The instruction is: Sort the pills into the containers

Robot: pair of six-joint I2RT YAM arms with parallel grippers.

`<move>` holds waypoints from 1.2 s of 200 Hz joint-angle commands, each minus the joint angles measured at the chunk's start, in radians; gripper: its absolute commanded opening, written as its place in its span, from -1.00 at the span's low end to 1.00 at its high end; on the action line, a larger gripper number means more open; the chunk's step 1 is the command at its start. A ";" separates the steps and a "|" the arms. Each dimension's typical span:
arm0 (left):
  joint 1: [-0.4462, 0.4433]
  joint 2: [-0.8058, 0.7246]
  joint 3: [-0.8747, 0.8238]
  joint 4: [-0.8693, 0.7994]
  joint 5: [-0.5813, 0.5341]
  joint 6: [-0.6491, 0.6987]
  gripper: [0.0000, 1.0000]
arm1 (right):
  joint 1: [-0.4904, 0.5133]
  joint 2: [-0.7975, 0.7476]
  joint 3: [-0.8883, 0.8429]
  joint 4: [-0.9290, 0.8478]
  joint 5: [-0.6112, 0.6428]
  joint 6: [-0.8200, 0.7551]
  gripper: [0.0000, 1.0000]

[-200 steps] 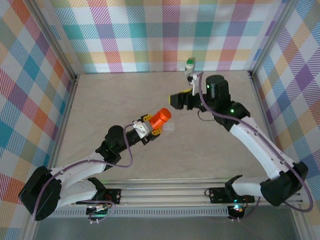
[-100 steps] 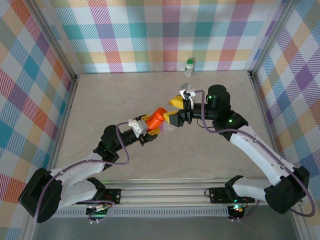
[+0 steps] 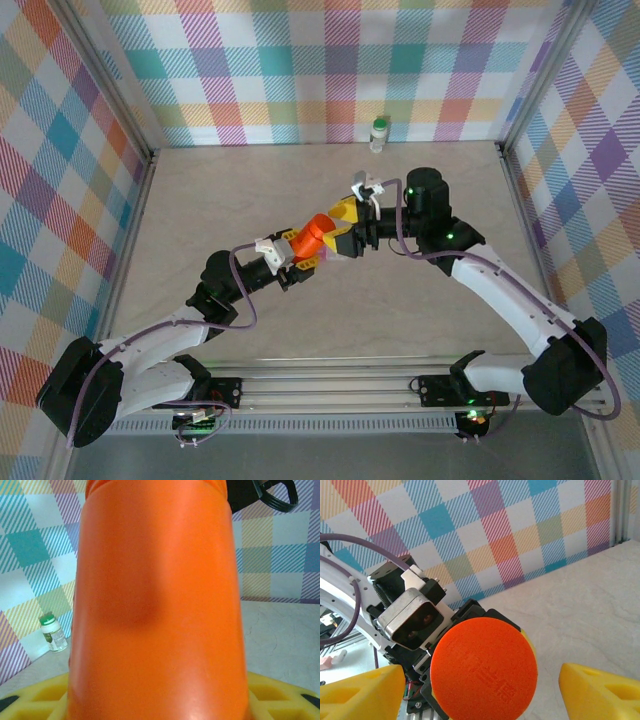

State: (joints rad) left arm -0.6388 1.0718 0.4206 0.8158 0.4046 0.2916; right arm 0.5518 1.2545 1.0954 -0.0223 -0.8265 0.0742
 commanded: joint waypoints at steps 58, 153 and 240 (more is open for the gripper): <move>0.005 -0.006 0.006 0.059 0.050 -0.017 -1.00 | 0.011 0.051 0.035 -0.004 0.031 0.011 0.60; 0.005 -0.037 0.020 0.044 0.125 -0.017 -1.00 | 0.011 0.117 0.093 -0.044 0.198 0.106 0.57; 0.005 -0.074 0.023 0.063 0.116 -0.026 -1.00 | 0.076 0.154 0.129 -0.059 0.451 0.292 0.50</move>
State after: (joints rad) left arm -0.6292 1.0496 0.4206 0.7513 0.4446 0.2573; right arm 0.6258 1.3724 1.1793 -0.0296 -0.5648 0.3122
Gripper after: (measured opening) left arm 0.537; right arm 0.752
